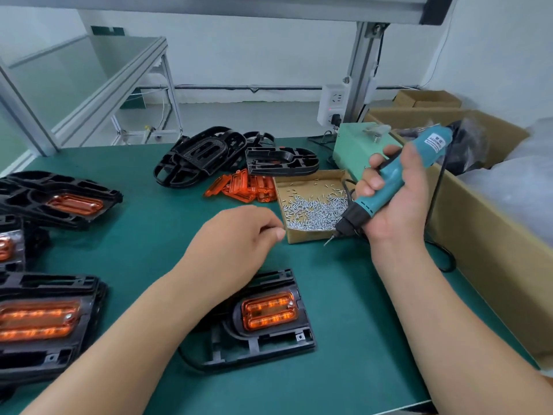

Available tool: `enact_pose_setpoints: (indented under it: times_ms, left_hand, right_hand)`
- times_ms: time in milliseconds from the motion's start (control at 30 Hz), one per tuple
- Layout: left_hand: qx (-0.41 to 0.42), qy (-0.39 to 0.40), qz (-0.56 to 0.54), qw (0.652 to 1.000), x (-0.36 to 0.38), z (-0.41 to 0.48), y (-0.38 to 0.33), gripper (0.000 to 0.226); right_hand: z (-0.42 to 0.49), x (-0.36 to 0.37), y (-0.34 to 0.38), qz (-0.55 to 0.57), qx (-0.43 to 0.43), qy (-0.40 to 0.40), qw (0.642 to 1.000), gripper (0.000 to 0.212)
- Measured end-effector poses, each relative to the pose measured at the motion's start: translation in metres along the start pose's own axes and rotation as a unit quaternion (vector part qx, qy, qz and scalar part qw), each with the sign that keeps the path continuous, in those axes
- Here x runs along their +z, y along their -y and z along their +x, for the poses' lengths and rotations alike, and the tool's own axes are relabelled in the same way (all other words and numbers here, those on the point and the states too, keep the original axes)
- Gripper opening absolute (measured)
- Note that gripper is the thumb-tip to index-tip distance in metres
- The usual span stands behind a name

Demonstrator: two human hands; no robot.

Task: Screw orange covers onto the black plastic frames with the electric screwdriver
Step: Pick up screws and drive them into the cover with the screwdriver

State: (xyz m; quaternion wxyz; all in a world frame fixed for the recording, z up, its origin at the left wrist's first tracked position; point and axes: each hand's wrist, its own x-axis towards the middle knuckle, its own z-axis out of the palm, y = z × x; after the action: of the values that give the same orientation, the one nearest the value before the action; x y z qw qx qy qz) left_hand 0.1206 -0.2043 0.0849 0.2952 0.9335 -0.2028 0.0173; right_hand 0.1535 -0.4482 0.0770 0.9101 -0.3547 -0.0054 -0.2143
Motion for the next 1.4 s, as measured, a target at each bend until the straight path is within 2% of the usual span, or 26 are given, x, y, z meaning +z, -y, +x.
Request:
enact_pose_setpoints:
  times_ms: [133, 333, 433, 533, 700, 733, 867, 1033, 1200, 1400]
  left_hand:
    - [0.059, 0.000, 0.100, 0.993, -0.001, 0.044, -0.020, 0.020]
    - [0.082, 0.090, 0.270, 0.955, 0.019, 0.092, -0.033, 0.015]
    - [0.075, 0.127, 0.259, 0.954, 0.025, 0.097, -0.029, 0.009]
    - [0.080, 0.120, 0.246, 0.958, 0.026, 0.098, -0.025, 0.007]
    - [0.078, 0.098, 0.259, 0.958, 0.031, 0.097, -0.016, 0.034]
    - [0.076, 0.091, 0.249, 0.961, 0.031, 0.097, -0.014, 0.034]
    - [0.073, 0.070, 0.173, 0.980, 0.031, 0.093, -0.008, 0.010]
    - [0.074, 0.057, 0.089, 0.992, 0.034, 0.089, -0.005, 0.018]
    - [0.053, 0.074, -0.048, 0.995, 0.026, 0.086, -0.001, 0.005]
    - [0.050, 0.076, -0.135, 0.987, -0.005, 0.060, 0.009, 0.020]
  right_hand:
    - [0.002, -0.001, -0.002, -0.002, 0.004, -0.013, 1.000, 0.019]
    - [0.003, 0.000, -0.006, 0.001, 0.014, 0.002, 1.000, 0.018]
    - [0.004, -0.001, -0.006, 0.002, 0.010, 0.006, 1.000, 0.017]
    - [0.005, -0.002, -0.006, -0.001, 0.005, 0.007, 1.000, 0.016]
    - [0.004, -0.001, -0.007, -0.004, 0.005, 0.009, 1.000, 0.016]
    - [0.004, -0.001, -0.007, -0.005, 0.004, 0.011, 1.000, 0.016]
    - [0.002, 0.001, -0.007, -0.013, 0.006, 0.018, 1.000, 0.015]
    - [0.000, 0.004, -0.007, -0.021, 0.005, 0.021, 1.000, 0.014]
    - [-0.001, 0.004, -0.006, -0.016, 0.003, 0.015, 1.000, 0.014]
    - [-0.005, 0.007, -0.007, -0.006, 0.010, 0.013, 1.000, 0.017]
